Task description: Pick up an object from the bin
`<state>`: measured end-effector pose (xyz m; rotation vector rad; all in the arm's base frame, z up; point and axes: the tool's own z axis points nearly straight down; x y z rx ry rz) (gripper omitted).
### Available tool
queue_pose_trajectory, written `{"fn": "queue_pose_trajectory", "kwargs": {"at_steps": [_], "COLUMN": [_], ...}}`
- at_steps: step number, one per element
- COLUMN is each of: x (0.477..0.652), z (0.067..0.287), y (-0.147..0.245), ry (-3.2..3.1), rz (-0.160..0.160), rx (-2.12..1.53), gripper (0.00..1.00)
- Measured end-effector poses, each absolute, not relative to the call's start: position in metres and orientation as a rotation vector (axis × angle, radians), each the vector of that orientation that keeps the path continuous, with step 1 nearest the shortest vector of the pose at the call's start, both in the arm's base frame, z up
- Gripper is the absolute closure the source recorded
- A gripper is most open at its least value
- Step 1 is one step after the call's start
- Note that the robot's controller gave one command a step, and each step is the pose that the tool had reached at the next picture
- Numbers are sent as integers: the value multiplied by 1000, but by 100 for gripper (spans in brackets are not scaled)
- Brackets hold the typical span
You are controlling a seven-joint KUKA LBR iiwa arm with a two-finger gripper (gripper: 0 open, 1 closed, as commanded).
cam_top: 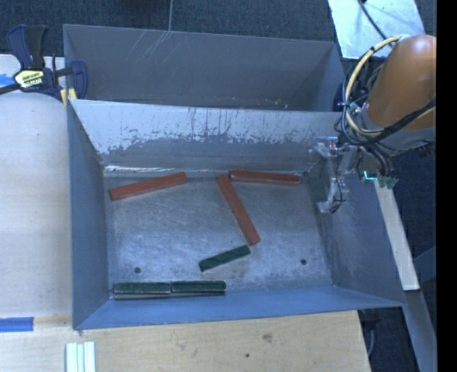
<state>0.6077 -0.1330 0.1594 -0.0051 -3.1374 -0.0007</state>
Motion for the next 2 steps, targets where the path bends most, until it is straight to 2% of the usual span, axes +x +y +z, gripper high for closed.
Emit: {"fn": "queue_pose_trajectory", "kwargs": {"at_steps": [1, 2], "x": [628, 600], "z": [118, 84], "y": [-67, -4], "ry": [-3128, -3048], "rz": [-5, -3], "rx": [280, 767], "gripper": [0, 0]}}
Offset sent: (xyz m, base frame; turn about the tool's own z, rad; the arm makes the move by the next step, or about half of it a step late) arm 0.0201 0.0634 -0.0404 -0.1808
